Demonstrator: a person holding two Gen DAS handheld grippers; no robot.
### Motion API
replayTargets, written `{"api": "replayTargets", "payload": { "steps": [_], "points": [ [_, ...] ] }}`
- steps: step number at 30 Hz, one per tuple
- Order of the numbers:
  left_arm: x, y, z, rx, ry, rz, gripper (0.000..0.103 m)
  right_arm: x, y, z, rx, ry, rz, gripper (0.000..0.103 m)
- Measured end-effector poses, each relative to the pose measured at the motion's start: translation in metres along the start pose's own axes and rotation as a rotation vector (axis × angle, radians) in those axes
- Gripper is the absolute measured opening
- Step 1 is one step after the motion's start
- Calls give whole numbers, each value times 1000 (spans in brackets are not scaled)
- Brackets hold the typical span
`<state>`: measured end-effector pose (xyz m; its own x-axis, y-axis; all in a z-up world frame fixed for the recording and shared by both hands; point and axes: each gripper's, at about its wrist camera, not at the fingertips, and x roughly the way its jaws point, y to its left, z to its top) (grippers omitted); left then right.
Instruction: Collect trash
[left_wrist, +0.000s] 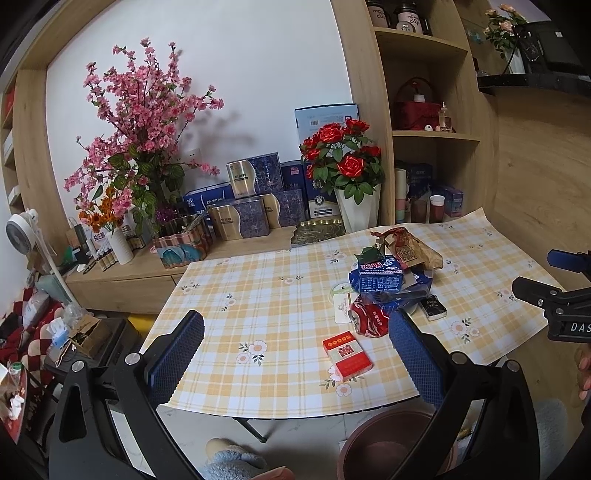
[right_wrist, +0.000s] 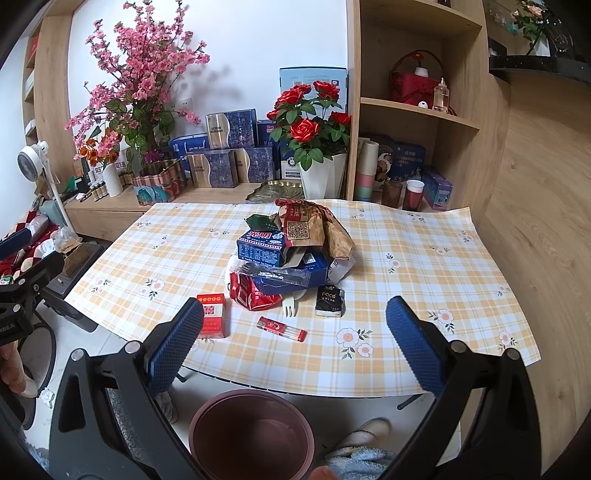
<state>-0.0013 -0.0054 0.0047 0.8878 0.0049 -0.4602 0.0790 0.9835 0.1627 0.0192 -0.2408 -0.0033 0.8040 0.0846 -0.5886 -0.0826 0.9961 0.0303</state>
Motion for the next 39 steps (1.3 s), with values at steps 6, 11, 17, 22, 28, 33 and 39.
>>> {"api": "replayTargets", "payload": {
  "steps": [6,11,17,22,28,33,39],
  "points": [
    [0,2,3,2,1,5,98,2,2,3,-2,-1,9,97],
    [-1,2,3,-2,-1,-1,98,4,2,3,-5,0,6,97],
    [2,1,3,1,5,-4,98,4,2,2,-5,0,8,97],
    [3,2,3,0,6,-4,98,4,3,2,-6,4,12,97],
    [3,2,2,-1,6,-5,98,4,3,2,-6,3,10,97],
    [6,1,2,-6,7,-4,98,4,3,1,-6,5,12,97],
    [9,3,-2,-30,-8,-49,98,8,1,-1,5,16,26,97]
  ]
}}
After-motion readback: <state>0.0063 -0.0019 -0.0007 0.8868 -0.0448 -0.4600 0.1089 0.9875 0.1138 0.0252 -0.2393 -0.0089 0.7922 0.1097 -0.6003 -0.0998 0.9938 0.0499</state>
